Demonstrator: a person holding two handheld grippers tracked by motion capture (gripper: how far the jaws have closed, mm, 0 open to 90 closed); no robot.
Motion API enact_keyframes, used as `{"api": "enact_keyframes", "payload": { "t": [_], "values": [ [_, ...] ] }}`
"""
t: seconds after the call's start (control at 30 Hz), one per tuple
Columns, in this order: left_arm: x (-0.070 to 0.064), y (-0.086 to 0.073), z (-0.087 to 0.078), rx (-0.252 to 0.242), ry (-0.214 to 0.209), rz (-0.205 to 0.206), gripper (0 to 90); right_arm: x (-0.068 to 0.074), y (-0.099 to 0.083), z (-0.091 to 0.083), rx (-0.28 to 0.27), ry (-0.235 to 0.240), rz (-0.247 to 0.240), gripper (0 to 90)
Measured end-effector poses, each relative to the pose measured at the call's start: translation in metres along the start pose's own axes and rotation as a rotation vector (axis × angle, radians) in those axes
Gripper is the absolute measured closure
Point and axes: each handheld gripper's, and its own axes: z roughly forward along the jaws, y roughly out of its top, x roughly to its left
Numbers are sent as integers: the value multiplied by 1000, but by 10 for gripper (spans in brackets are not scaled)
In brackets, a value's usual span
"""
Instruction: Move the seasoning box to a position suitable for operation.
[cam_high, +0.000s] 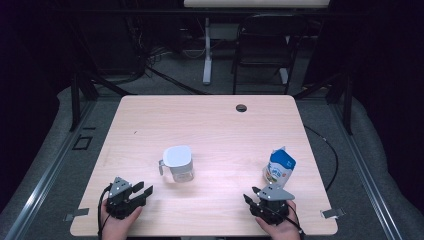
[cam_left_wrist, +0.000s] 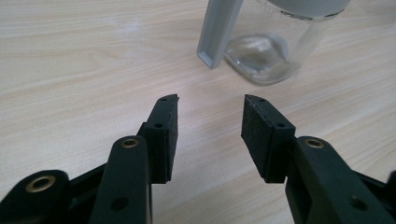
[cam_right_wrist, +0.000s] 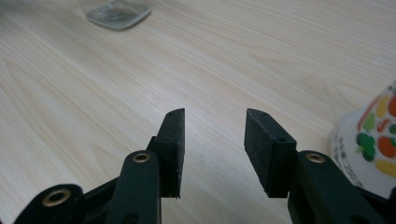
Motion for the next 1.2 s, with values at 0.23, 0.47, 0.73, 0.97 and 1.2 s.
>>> {"api": "enact_keyframes", "payload": {
  "t": [0.23, 0.47, 0.73, 0.97, 1.2],
  "values": [
    [-3, 3, 7, 2, 30, 20, 541, 11, 0, 12, 20, 36, -46, 573],
    [-5, 6, 6, -10, 20, 8, 541, 14, -3, 11, 22, 37, -39, 548],
    [-9, 20, 15, -17, -1, 28, 548, 9, -2, 5, -6, 45, -4, 521],
    [-11, 30, 26, -23, 3, 37, 541, 3, -5, 3, -5, 50, 15, 521],
    [-11, 41, 41, -30, 0, 42, 542, 1, -11, -2, 1, 49, 24, 519]
  ]
}}
